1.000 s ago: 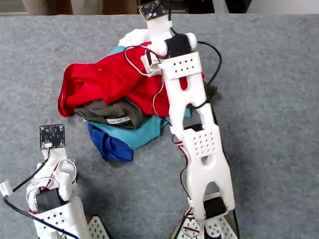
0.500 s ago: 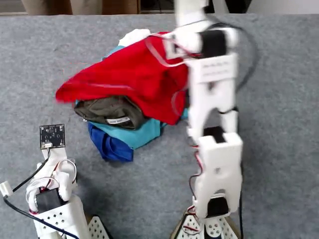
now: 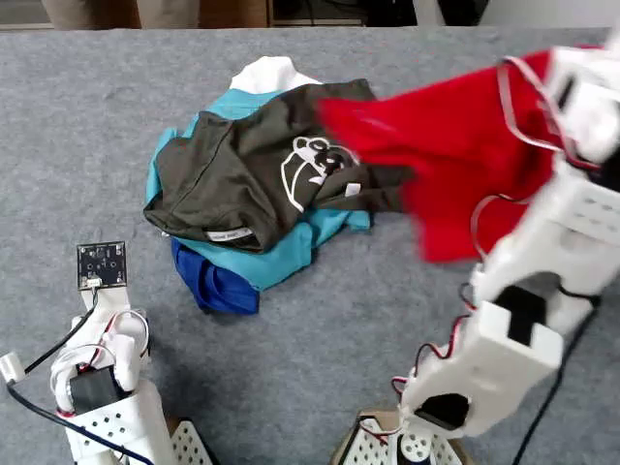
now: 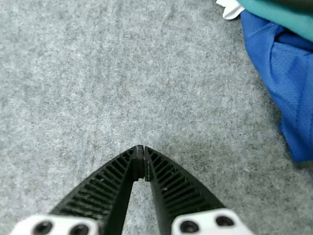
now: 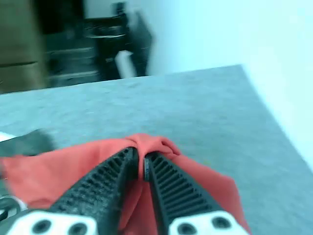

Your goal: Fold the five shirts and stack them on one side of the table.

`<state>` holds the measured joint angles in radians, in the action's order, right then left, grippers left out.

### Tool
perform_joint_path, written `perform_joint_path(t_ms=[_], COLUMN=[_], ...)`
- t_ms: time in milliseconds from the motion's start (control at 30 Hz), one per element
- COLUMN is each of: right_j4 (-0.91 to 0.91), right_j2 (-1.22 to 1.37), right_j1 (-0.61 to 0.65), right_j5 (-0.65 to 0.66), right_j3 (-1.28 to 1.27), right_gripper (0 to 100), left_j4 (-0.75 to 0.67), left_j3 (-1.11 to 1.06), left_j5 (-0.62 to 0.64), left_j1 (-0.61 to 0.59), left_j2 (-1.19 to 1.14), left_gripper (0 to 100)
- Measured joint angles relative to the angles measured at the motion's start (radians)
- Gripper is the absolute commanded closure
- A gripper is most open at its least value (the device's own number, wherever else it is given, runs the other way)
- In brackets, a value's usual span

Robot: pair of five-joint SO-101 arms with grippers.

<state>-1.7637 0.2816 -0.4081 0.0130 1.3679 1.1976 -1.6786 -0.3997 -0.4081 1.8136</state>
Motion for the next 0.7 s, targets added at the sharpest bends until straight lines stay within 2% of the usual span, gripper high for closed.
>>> perform_joint_path(t_ms=[100, 233, 400, 567, 700], right_j4=[0.000, 0.000, 0.000, 0.000, 0.000], right_j2=[-0.009, -0.009, -0.015, -0.028, -0.126], right_j1=[-0.095, -0.153, -0.158, -0.158, -0.130], right_j5=[0.002, 0.002, 0.002, 0.002, 0.002], right_j3=[0.000, -0.008, -0.135, -0.330, -0.526], right_gripper=[99.7, 99.7, 99.7, 99.7, 99.7], left_j4=[0.000, 0.000, 0.000, 0.002, 0.063], left_j3=[0.000, 0.058, 0.313, 0.614, 0.918], left_j5=[0.000, 0.040, 0.157, 0.183, 0.264], left_j1=[0.000, 0.000, 0.055, 0.170, 0.292], left_j2=[0.000, 0.000, -0.048, -0.307, -0.671], left_gripper=[93, 77, 77, 77, 77])
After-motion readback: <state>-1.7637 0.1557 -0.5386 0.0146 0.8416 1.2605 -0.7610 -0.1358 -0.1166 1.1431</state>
